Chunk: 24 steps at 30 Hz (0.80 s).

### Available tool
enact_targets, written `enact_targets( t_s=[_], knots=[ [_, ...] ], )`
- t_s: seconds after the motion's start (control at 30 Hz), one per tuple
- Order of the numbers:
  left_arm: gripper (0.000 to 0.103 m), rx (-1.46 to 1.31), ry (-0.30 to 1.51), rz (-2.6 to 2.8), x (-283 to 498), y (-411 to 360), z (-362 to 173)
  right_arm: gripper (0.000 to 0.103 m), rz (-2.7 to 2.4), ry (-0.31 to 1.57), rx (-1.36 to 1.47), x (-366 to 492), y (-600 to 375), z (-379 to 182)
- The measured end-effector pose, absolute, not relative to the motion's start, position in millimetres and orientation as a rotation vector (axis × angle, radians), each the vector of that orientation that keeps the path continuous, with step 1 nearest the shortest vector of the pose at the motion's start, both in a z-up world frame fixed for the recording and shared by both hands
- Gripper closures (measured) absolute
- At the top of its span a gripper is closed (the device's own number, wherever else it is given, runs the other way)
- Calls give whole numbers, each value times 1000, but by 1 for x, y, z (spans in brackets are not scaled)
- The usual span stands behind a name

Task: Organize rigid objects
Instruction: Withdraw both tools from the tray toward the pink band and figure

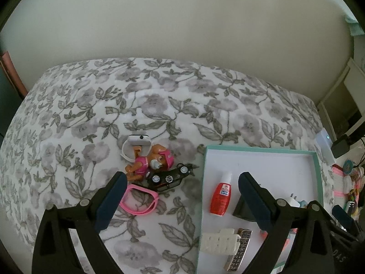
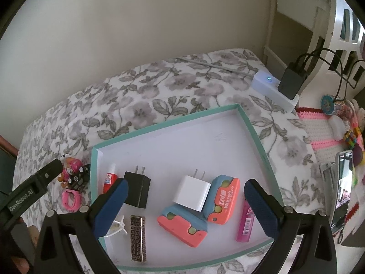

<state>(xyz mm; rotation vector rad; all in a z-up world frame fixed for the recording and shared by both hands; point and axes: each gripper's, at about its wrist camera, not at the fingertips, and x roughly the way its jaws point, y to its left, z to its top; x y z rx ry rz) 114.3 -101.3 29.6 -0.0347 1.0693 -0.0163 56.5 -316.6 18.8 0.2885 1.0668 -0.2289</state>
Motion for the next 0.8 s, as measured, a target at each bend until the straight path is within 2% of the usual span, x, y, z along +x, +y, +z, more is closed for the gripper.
enact_targets(
  t_s=[0.8],
  knots=[
    [5,-150,1110,162,112,10,22,0,7,1095,167,75,-200,12]
  ],
)
